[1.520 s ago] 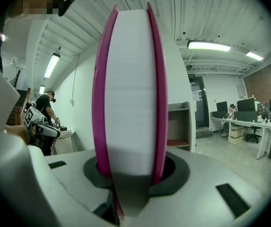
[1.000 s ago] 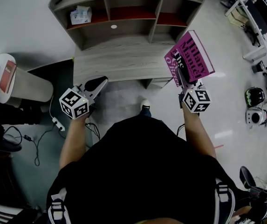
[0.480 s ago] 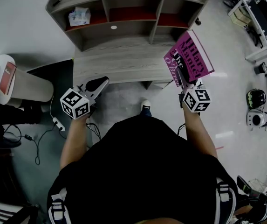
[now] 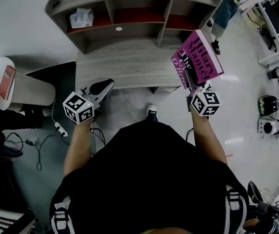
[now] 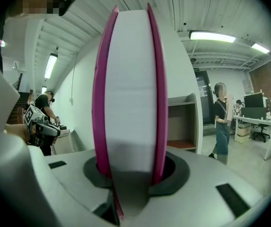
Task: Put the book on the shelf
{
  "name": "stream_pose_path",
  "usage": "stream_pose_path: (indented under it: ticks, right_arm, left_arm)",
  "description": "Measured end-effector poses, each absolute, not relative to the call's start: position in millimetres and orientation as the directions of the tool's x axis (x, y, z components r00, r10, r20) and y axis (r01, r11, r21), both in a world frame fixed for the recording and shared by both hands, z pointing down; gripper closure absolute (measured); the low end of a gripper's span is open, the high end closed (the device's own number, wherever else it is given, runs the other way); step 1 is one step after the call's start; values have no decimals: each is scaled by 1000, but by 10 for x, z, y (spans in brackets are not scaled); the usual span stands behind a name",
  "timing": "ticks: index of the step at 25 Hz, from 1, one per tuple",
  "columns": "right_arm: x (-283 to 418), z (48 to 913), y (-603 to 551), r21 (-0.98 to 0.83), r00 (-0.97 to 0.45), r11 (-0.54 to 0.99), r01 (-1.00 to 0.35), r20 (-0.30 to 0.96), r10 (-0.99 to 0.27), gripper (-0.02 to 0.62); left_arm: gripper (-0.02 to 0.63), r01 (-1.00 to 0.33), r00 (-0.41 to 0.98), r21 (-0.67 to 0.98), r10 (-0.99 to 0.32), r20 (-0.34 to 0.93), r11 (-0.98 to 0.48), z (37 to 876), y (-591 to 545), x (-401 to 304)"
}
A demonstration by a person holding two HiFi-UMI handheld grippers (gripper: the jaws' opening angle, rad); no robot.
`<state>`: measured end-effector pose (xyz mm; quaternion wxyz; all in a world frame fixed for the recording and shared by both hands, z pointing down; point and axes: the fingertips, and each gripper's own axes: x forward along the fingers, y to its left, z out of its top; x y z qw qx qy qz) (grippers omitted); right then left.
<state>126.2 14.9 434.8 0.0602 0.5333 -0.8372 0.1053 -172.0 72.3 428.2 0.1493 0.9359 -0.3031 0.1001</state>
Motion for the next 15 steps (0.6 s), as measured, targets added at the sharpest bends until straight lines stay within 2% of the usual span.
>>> stream_pose_path:
  ticks: [15]
  right_arm:
    - [1301,4425,-278,-116,-435,420,-900,229,-871,446]
  left_arm:
    - [572,-602,794,236,-540,281,-763,4343,329,-1635]
